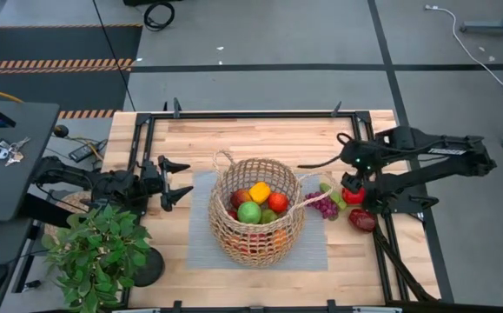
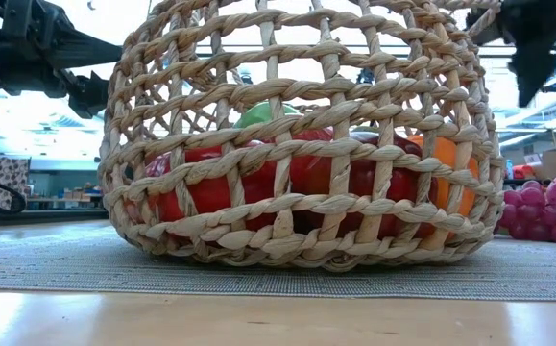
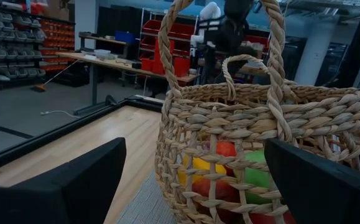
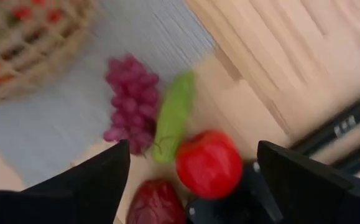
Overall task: Build produce basket
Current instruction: Put the red apple into the brown basket
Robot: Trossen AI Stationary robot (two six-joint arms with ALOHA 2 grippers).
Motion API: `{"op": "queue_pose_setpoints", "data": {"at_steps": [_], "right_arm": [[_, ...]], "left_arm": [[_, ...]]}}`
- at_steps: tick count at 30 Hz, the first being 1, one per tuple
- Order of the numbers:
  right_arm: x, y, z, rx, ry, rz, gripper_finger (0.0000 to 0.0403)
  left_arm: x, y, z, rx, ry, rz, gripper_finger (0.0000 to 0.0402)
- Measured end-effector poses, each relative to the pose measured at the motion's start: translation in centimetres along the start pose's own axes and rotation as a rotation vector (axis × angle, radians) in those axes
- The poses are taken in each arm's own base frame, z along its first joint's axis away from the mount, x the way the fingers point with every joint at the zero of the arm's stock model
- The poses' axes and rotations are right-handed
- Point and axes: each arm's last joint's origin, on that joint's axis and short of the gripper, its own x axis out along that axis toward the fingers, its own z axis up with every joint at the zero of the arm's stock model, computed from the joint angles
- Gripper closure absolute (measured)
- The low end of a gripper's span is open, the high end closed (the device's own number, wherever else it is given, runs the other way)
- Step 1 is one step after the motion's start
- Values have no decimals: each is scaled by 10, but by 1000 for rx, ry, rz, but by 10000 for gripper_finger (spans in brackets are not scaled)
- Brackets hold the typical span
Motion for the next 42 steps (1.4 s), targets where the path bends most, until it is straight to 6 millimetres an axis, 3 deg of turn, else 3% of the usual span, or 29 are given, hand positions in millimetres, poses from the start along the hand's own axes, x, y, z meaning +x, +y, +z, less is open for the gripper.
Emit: {"op": "queue_pose_setpoints", "data": {"at_steps": [6,12,19,35,42], "right_arm": [[18,-1,-21,39,67,-6,53],[48,-2,-35,88,142,-72,53],[53,6,-25,143,123,-125,54],[94,9,4,-51,465,-161,54],[108,3,12,-57,572,-204,18]], "left_arm": [[0,0,0,0,0,0,12],[0,0,0,0,0,0,12],[0,0,0,0,0,0,12],[0,0,0,0,0,0,12],[0,0,0,0,0,0,12]]}}
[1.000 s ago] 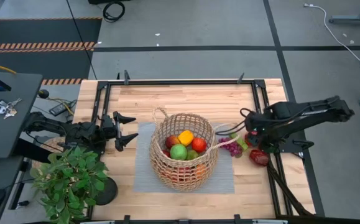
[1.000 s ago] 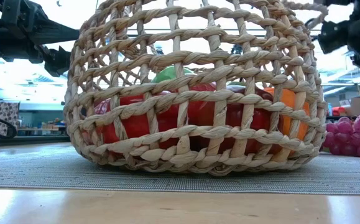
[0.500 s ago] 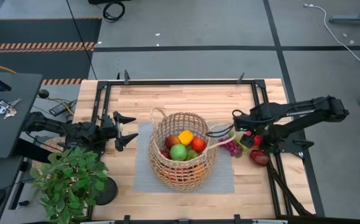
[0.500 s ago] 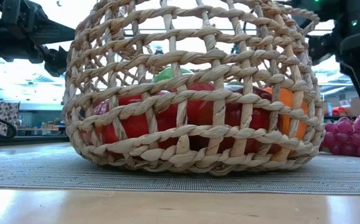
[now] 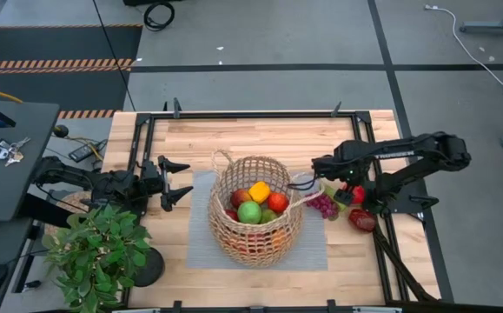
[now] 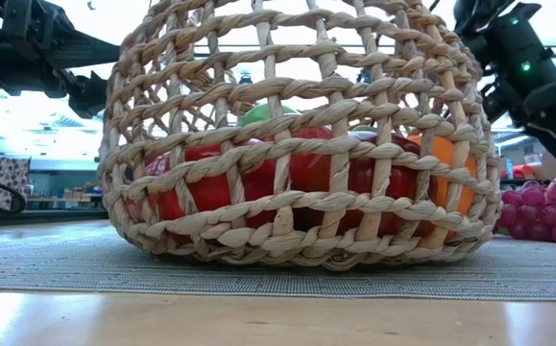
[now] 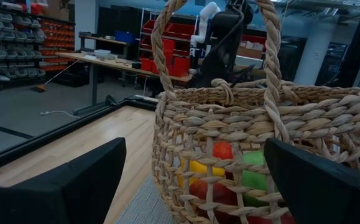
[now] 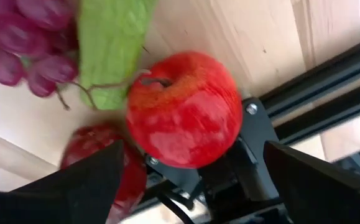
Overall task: Build produce basket
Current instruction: Put the red apple into the brown basket
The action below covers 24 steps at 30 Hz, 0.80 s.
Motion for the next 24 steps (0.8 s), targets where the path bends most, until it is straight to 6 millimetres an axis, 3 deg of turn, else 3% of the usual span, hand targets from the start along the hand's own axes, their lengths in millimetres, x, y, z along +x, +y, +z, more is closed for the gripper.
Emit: {"op": "queue_pose_setpoints", "data": {"at_steps": [24], "right_arm": [[41,14,46,-135,234,-138,15]], "left_arm": [[0,0,0,0,0,1,12]]}}
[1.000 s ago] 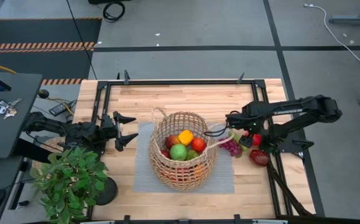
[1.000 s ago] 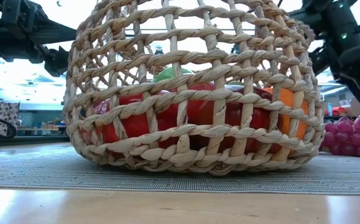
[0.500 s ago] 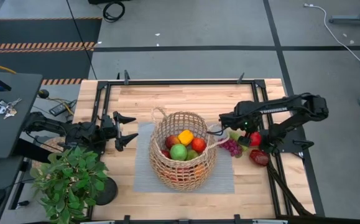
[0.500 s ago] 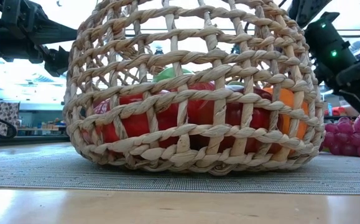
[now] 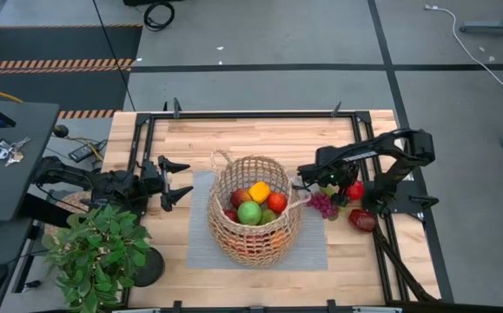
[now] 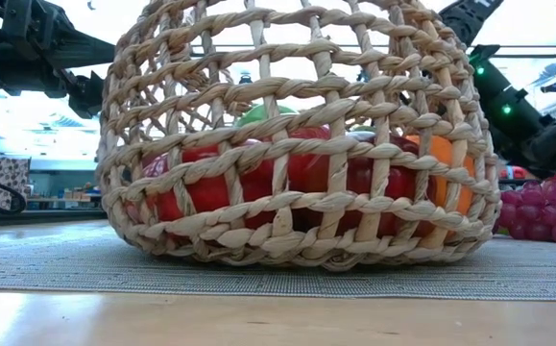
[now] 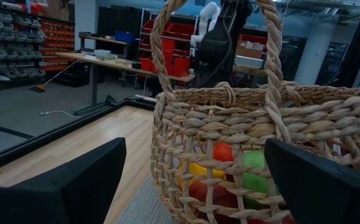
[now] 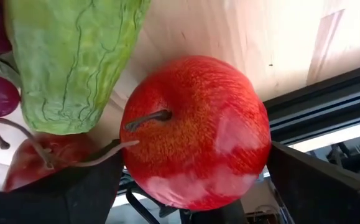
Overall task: Build produce basket
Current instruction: Put the red apple into the brown basket
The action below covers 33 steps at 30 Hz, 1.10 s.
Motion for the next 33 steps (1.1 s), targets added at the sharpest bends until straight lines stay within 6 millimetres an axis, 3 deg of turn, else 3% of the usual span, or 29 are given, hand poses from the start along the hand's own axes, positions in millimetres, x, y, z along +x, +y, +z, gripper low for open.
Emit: {"op": "queue_pose_setpoints", "data": {"at_steps": [8,21,26,33], "right_arm": [[0,-4,1,0,-1,5,34],[-19,-13,-27,72,-140,40,46],[-46,-19,-39,117,-261,-7,46],[-105,-31,-63,215,-536,-59,45]], "left_arm": [[0,0,0,0,0,0,12],[0,0,0,0,0,0,12],[0,0,0,0,1,0,12],[0,0,0,0,0,0,12]]}}
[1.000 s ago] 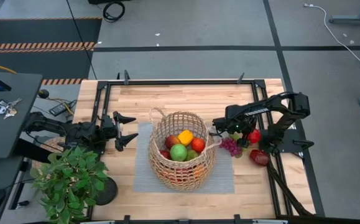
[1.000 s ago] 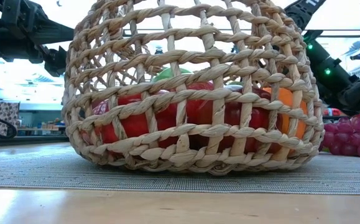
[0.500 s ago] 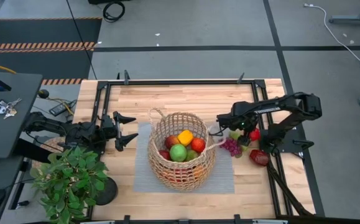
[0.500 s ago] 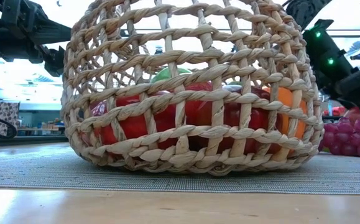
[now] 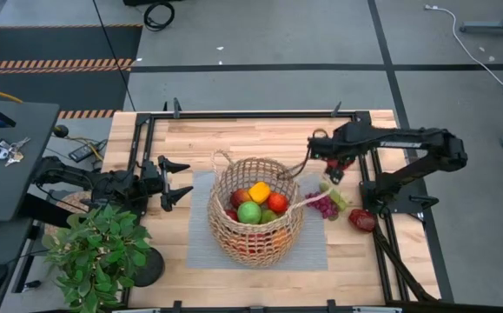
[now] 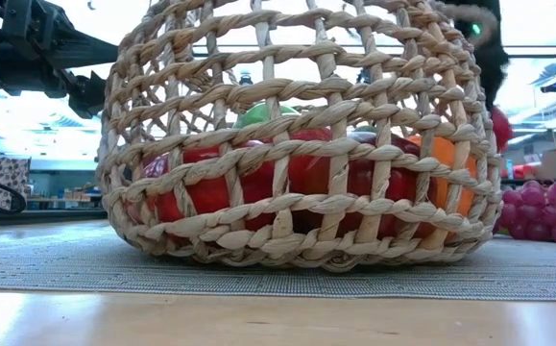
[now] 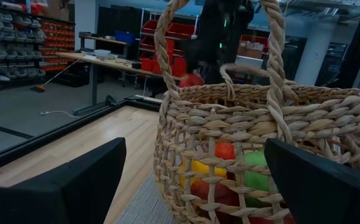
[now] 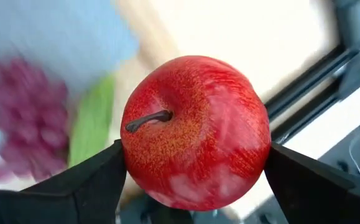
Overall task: Build produce basket
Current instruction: Put the red apple into the brown basket
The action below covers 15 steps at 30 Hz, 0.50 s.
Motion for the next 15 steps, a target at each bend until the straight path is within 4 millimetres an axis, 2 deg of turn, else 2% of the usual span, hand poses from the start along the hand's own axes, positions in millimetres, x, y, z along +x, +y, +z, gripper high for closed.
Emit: {"op": "queue_pose_setpoints", "data": {"at_steps": [5,10,15], "right_arm": [[-51,-14,8,81,-231,-3,45],[-100,-29,8,157,-475,-25,45],[-144,-32,5,167,-750,129,45]], "left_arm": [[0,0,0,0,0,0,12],[0,0,0,0,0,0,12],[0,0,0,0,0,0,12]]}}
